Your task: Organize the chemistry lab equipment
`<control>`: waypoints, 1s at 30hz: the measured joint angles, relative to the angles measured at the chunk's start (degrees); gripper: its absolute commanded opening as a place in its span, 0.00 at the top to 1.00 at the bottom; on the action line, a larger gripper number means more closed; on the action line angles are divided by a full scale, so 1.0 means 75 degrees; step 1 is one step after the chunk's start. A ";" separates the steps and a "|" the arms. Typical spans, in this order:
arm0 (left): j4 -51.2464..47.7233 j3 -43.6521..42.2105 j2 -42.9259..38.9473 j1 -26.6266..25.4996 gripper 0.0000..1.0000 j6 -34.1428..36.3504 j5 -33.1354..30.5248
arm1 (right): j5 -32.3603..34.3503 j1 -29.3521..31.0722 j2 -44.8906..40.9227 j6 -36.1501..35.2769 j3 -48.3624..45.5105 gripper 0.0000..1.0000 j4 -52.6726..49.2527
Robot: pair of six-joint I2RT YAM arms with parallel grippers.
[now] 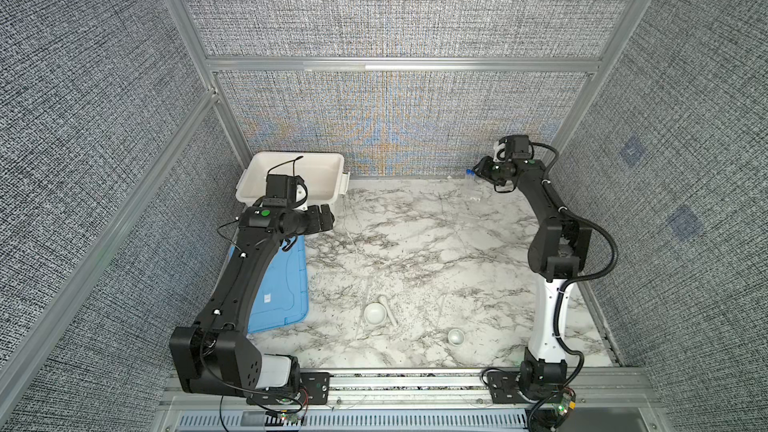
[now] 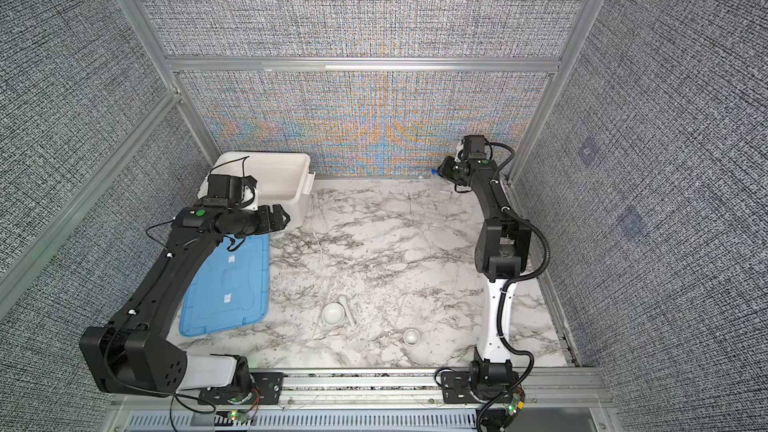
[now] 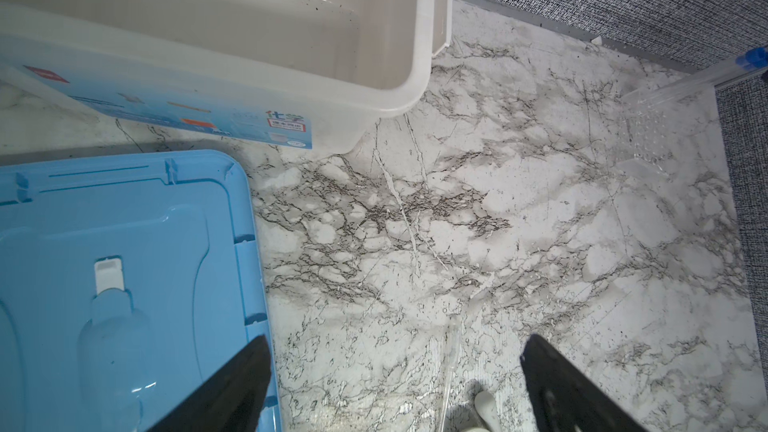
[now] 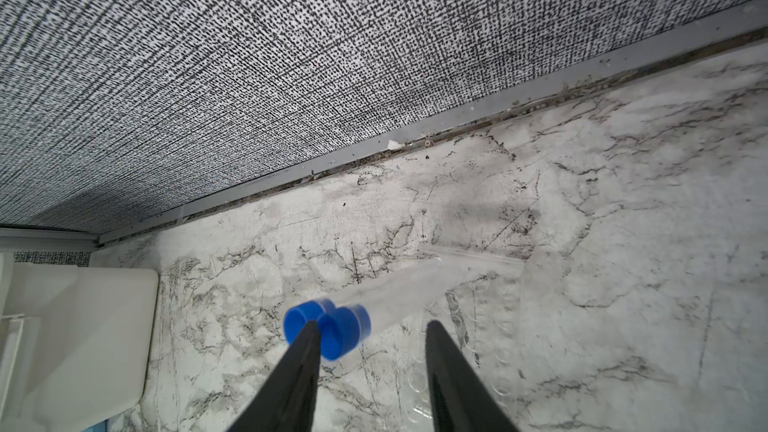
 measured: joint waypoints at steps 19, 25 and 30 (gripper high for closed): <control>-0.0015 0.0032 0.0052 0.0000 0.05 0.0012 0.0000 | 0.0201 -0.0242 0.0050 0.0050 0.0003 0.55 0.0023; -0.0012 0.0044 0.0064 0.0000 0.05 0.0023 0.0000 | 0.0149 -0.0242 0.0067 0.0050 0.0181 0.50 -0.0006; -0.0009 0.0044 0.0061 0.0000 0.05 0.0029 0.0000 | 0.0064 -0.0242 -0.0041 0.0073 0.0230 0.50 0.0003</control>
